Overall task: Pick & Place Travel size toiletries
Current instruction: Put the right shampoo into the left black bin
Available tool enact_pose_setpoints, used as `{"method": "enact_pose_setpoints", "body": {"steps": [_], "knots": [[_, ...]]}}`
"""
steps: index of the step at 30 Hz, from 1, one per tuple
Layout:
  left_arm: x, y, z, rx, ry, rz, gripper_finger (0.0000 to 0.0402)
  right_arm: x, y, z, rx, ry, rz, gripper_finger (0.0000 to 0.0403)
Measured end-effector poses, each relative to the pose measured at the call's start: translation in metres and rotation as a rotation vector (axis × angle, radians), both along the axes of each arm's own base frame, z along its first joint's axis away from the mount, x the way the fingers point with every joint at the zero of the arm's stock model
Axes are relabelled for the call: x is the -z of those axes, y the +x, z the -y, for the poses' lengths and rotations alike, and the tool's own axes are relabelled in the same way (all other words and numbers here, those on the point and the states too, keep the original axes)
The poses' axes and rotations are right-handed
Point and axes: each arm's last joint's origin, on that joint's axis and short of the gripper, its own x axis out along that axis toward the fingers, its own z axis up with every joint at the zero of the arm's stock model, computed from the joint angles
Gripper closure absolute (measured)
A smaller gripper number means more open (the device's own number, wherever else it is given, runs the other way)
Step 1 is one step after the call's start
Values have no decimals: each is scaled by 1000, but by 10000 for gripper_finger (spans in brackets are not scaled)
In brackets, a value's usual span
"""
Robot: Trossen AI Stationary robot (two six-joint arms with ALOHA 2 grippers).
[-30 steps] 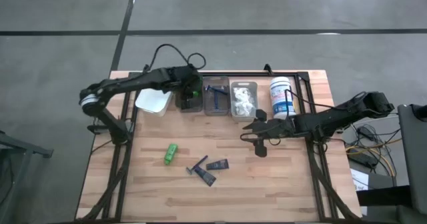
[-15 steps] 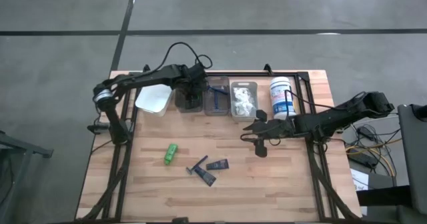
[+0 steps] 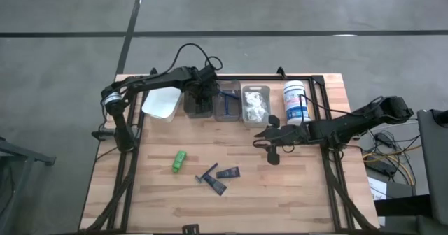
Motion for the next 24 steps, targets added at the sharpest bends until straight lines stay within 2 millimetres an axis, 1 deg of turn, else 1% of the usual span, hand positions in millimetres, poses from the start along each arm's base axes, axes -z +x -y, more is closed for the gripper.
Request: {"method": "enact_pose_setpoints", "body": {"steps": [6,24], "knots": [[-1,-2,0,-7,-6,-3,281,0,0,0,1,0,3,265],[-3,2,-2,-36,3,45,278,0,0,0,-1,-3,3,316]]}}
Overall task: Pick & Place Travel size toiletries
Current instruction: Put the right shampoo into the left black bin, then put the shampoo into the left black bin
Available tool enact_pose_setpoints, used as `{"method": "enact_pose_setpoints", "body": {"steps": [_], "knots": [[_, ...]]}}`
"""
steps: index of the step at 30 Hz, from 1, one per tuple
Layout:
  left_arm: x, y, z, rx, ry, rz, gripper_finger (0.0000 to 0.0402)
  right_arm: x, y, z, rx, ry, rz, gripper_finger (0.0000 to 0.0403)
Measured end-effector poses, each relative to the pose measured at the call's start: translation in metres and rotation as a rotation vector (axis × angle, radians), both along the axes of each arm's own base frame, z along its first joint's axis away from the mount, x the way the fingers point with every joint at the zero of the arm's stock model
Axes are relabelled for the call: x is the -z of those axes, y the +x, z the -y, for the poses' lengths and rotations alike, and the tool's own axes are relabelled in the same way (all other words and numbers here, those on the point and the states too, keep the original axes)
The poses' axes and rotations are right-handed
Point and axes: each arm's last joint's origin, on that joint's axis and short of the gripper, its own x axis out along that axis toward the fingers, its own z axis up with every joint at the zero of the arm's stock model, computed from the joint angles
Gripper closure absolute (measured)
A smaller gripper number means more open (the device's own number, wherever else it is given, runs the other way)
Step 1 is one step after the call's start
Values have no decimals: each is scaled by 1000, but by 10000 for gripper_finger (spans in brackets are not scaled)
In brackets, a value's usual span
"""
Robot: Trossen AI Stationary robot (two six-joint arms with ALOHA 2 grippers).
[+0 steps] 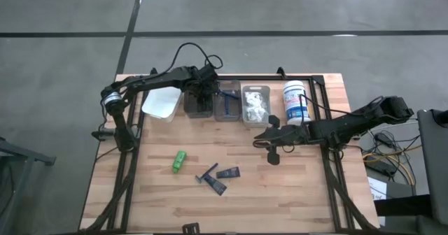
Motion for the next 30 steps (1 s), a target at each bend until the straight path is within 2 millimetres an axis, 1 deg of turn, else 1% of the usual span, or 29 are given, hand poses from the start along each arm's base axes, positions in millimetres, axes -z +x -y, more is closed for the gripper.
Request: {"method": "enact_pose_setpoints", "body": {"steps": [9,12,16,19,24,27,30], "knots": [[0,0,0,-12,-4,4,277,0,0,0,0,0,0,332],[-5,-2,1,-12,2,9,277,0,0,0,1,1,0,332],[-15,1,-1,-11,24,35,277,0,0,0,2,3,1,323],[-25,3,-2,4,48,55,277,0,0,0,2,4,1,314],[-48,5,-3,4,62,77,277,0,0,0,2,4,1,297],[-61,1,0,-11,54,79,278,0,0,0,2,3,1,287],[-76,-7,8,-35,56,119,279,0,0,0,3,7,1,277]]}}
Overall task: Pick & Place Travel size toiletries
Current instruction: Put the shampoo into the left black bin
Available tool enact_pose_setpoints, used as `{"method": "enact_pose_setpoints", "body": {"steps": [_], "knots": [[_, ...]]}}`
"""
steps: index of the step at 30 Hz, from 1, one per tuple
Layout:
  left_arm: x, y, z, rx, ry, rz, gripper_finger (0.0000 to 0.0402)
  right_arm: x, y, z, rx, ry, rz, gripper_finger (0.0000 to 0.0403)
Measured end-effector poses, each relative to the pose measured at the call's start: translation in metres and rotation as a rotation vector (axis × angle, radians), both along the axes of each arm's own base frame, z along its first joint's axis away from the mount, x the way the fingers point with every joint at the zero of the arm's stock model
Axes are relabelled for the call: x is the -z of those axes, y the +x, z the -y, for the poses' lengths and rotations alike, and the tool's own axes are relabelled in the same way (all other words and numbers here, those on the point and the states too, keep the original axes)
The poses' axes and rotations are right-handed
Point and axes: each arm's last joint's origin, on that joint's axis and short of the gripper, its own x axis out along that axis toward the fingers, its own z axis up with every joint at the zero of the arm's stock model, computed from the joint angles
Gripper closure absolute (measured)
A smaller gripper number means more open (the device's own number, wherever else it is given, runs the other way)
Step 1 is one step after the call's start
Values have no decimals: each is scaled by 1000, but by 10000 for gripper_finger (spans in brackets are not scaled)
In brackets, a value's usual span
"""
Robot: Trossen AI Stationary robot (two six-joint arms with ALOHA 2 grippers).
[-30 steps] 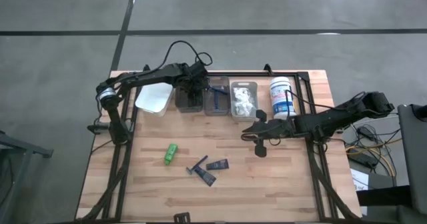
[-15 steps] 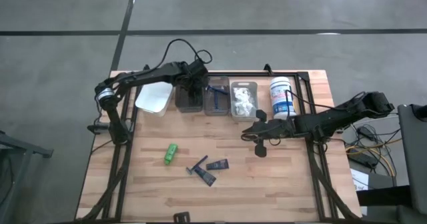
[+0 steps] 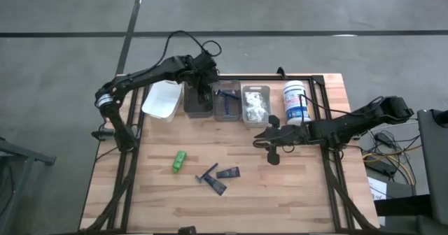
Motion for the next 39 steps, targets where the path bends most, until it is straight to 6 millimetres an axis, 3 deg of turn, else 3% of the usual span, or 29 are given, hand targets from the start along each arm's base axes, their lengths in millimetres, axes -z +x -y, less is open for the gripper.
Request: {"method": "enact_pose_setpoints", "body": {"steps": [5,9,14,21,27,39], "knots": [[-22,-26,27,-7,12,83,280,0,0,0,11,18,2,260],[-28,-55,55,-29,12,184,280,0,0,0,32,53,9,244],[-16,-93,91,-65,-50,284,280,-1,1,0,38,67,24,221],[18,-132,135,-109,-254,348,280,-6,3,-2,20,87,76,196],[49,-142,169,-88,-400,319,280,-7,4,-2,34,115,86,187],[101,-132,225,63,-587,234,280,-10,5,-2,29,118,123,200]]}}
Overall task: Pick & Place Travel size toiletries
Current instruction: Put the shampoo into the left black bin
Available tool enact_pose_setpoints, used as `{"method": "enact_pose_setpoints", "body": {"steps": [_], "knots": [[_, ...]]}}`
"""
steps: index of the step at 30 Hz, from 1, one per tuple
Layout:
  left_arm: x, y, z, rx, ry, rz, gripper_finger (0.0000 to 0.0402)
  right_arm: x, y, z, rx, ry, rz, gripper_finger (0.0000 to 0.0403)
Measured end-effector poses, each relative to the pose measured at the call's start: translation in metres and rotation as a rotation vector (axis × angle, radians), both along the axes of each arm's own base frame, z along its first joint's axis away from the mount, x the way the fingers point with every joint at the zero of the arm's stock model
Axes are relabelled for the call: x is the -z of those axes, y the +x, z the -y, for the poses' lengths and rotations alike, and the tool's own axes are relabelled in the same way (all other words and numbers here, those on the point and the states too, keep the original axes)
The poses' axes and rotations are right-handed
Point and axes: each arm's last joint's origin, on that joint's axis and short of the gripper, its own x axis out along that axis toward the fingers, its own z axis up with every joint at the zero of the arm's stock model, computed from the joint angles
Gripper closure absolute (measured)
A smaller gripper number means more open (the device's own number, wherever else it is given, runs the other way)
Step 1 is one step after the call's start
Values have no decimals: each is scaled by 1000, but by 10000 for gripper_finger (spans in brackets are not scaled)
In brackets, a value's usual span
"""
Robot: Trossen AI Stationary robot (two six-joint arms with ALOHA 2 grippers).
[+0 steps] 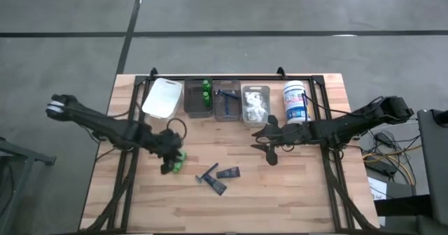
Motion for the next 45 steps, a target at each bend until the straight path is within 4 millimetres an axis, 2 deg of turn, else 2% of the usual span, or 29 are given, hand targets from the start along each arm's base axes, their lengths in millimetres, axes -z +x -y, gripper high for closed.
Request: {"method": "enact_pose_setpoints", "body": {"steps": [7,12,21,24,28,32,37,41,45], "knots": [[8,1,2,181,129,4,280,0,0,0,-22,-48,-1,213],[7,1,2,458,349,77,280,0,0,0,-37,-79,-3,223],[12,0,-4,728,739,71,280,0,0,0,-55,-122,-7,242],[15,2,-5,743,835,37,277,0,0,1,-49,-124,-7,249],[21,5,-6,797,889,-17,257,0,0,1,-46,-124,-7,259],[30,9,-4,885,921,-62,217,0,0,1,-45,-125,-6,267],[32,18,1,1093,1019,-84,172,-1,1,1,-64,-168,-3,275],[27,23,7,1216,1066,-84,164,-1,1,1,-76,-198,1,279],[26,20,12,1286,1052,-134,165,-3,2,1,-73,-192,22,280]]}}
